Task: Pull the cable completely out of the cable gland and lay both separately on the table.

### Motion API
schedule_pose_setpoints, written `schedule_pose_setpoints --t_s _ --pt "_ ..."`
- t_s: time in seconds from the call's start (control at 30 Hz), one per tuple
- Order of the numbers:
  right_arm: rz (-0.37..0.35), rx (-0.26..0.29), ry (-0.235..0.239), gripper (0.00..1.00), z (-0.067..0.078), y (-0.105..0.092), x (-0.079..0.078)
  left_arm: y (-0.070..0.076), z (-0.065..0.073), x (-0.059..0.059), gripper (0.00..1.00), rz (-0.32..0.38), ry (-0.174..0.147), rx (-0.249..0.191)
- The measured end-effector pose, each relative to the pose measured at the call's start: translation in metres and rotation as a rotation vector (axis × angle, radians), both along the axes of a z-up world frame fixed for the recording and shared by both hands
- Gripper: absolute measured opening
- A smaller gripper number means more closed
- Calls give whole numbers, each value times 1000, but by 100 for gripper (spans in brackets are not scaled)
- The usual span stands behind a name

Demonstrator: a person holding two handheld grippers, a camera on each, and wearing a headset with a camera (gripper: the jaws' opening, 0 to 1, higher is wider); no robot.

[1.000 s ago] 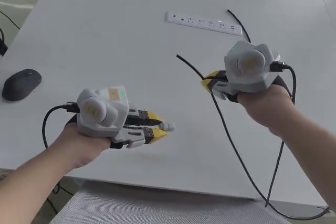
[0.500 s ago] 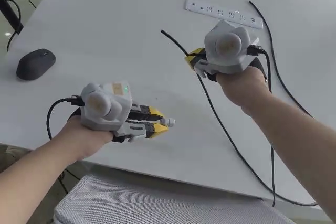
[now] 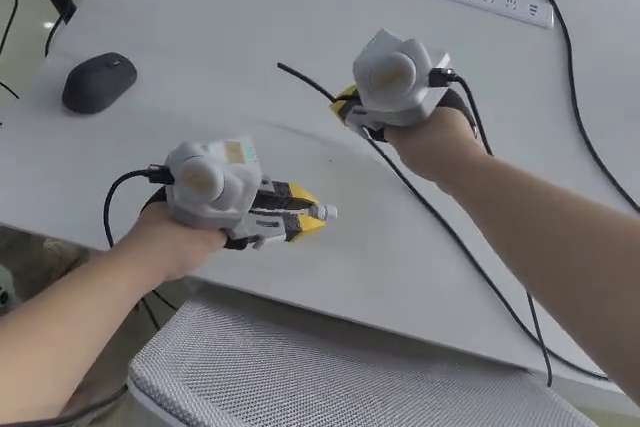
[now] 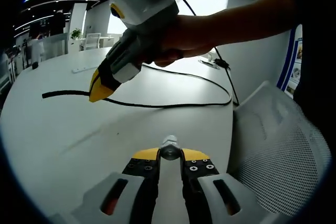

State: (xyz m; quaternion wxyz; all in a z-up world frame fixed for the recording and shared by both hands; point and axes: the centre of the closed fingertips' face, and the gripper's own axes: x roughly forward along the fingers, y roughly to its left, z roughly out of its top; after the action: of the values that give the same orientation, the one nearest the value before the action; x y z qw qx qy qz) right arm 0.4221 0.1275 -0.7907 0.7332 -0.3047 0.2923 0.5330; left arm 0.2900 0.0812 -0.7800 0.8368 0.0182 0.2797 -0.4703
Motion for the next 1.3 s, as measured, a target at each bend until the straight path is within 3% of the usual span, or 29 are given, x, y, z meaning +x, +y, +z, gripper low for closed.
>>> schedule_pose_setpoints --t_s 0.13,0.3,0.57,0.83,1.1,1.3 --pt "28 -18 2 0 -3 2 -5 1 -7 5 16 10 8 7" --pt "52 -76 23 0 -17 -2 -11 2 -19 8 16 14 23 26" --pt "62 -84 40 0 -21 -1 -17 4 -30 6 16 29 43 40" --pt "79 -134 55 0 -29 -8 -27 5 -32 7 16 34 44 52" --pt "61 -129 77 0 -29 -9 -30 6 -35 6 16 31 50 59" --pt "79 -128 68 0 -28 -9 -30 6 -35 8 16 18 34 81"
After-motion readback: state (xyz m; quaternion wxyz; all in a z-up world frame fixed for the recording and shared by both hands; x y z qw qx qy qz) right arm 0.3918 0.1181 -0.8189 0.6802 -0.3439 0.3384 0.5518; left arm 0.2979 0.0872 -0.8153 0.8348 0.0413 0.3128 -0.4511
